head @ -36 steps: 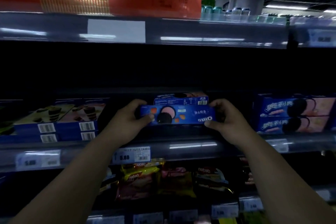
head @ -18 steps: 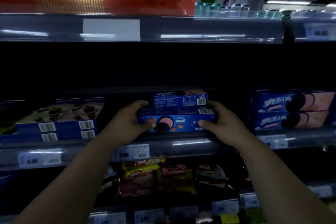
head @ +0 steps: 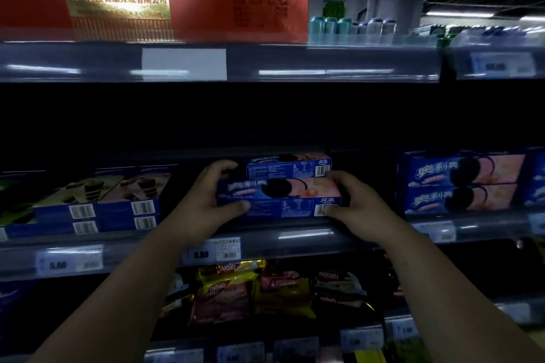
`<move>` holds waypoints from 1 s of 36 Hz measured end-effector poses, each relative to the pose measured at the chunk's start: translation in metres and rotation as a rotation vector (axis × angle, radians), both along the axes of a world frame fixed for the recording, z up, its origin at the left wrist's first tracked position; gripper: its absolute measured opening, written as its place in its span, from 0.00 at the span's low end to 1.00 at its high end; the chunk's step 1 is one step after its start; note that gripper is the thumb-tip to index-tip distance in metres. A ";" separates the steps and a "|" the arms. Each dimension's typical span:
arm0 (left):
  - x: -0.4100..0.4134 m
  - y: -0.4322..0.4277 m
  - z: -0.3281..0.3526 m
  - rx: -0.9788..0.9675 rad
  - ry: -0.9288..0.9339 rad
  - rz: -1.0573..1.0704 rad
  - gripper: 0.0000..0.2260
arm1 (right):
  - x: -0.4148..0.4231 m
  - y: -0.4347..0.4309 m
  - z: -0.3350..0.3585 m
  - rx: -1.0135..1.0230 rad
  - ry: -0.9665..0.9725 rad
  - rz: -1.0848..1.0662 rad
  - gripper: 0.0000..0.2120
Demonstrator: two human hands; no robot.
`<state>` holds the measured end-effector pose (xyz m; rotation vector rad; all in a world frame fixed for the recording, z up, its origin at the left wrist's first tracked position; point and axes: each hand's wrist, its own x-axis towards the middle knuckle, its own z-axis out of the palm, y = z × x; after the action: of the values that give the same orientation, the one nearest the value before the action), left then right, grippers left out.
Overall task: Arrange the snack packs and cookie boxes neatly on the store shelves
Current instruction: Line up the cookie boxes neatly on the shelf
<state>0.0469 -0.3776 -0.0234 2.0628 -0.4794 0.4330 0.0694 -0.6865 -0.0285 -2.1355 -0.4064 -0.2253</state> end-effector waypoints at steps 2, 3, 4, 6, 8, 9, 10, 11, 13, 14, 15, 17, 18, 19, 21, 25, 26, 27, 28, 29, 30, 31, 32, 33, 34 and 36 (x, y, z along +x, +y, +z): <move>0.000 -0.002 0.001 -0.035 0.036 0.060 0.32 | 0.000 0.000 -0.002 0.010 -0.051 -0.014 0.31; -0.001 -0.003 0.002 -0.040 0.063 0.068 0.32 | 0.000 -0.001 -0.003 0.020 -0.066 -0.013 0.31; -0.001 -0.004 0.003 -0.062 0.106 0.053 0.31 | -0.001 -0.002 -0.003 0.032 -0.070 -0.008 0.33; 0.001 -0.004 0.002 -0.124 0.173 0.009 0.25 | -0.001 -0.004 -0.004 0.055 -0.058 0.007 0.32; 0.003 -0.002 0.000 -0.109 0.140 0.013 0.19 | -0.001 -0.006 -0.002 0.107 -0.026 0.029 0.29; 0.005 -0.001 -0.002 -0.063 0.093 0.037 0.16 | -0.001 -0.005 -0.002 0.138 -0.004 0.034 0.27; 0.007 0.001 -0.004 0.005 0.032 0.080 0.16 | 0.000 -0.005 -0.001 0.162 0.018 0.035 0.27; 0.008 0.002 -0.005 0.079 -0.039 0.118 0.18 | 0.001 -0.004 -0.002 0.168 0.035 0.031 0.26; 0.008 0.003 -0.006 0.093 -0.093 0.116 0.20 | 0.001 -0.001 -0.003 0.154 0.055 0.030 0.27; 0.008 0.004 -0.005 0.054 -0.066 0.092 0.20 | 0.001 0.000 -0.003 0.131 0.060 0.030 0.28; 0.008 0.006 -0.004 0.023 -0.037 0.078 0.20 | 0.001 0.001 -0.003 0.109 0.064 0.027 0.28; 0.009 0.008 -0.002 -0.018 -0.004 0.066 0.20 | 0.002 0.003 0.000 0.113 0.070 0.028 0.27; 0.010 0.008 -0.002 -0.045 0.011 0.059 0.20 | 0.003 0.005 0.003 0.139 0.071 0.032 0.25; 0.010 0.007 -0.001 -0.052 0.016 0.064 0.19 | 0.005 0.006 0.008 0.170 0.069 0.037 0.22; 0.011 0.003 -0.001 -0.027 0.016 0.100 0.14 | 0.009 0.008 0.020 0.193 0.063 0.032 0.16; 0.010 -0.003 0.000 0.059 -0.036 0.162 0.07 | 0.026 0.018 0.043 0.154 0.112 0.013 0.12; 0.009 -0.003 0.001 0.067 -0.033 0.164 0.06 | 0.032 0.020 0.047 0.147 0.128 0.018 0.12; 0.008 -0.003 0.002 0.075 -0.028 0.163 0.06 | 0.039 0.022 0.050 0.137 0.141 0.023 0.11; 0.007 -0.004 0.003 0.085 -0.027 0.163 0.05 | 0.046 0.024 0.052 0.129 0.151 0.023 0.10; 0.006 -0.004 0.003 0.096 -0.028 0.167 0.05 | 0.052 0.027 0.055 0.127 0.152 0.021 0.08; 0.006 -0.004 0.003 0.104 -0.028 0.173 0.04 | 0.058 0.029 0.056 0.126 0.152 0.007 0.06; 0.005 -0.005 0.003 0.106 -0.029 0.179 0.04 | 0.064 0.030 0.056 0.123 0.149 -0.003 0.06; 0.004 -0.005 0.003 0.108 -0.030 0.185 0.04 | 0.070 0.032 0.056 0.111 0.146 -0.014 0.08; 0.005 -0.005 0.002 0.106 -0.026 0.185 0.04 | 0.075 0.033 0.056 0.099 0.153 -0.023 0.12; 0.005 -0.005 0.002 0.094 -0.016 0.181 0.05 | 0.078 0.034 0.056 0.073 0.170 -0.027 0.15; 0.007 -0.007 0.006 0.046 0.017 0.160 0.07 | 0.083 0.036 0.056 0.015 0.219 -0.018 0.15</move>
<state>0.0541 -0.3844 -0.0171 2.1566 -0.3174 0.5028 0.1528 -0.6506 0.0275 -2.1222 -0.2567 -0.0033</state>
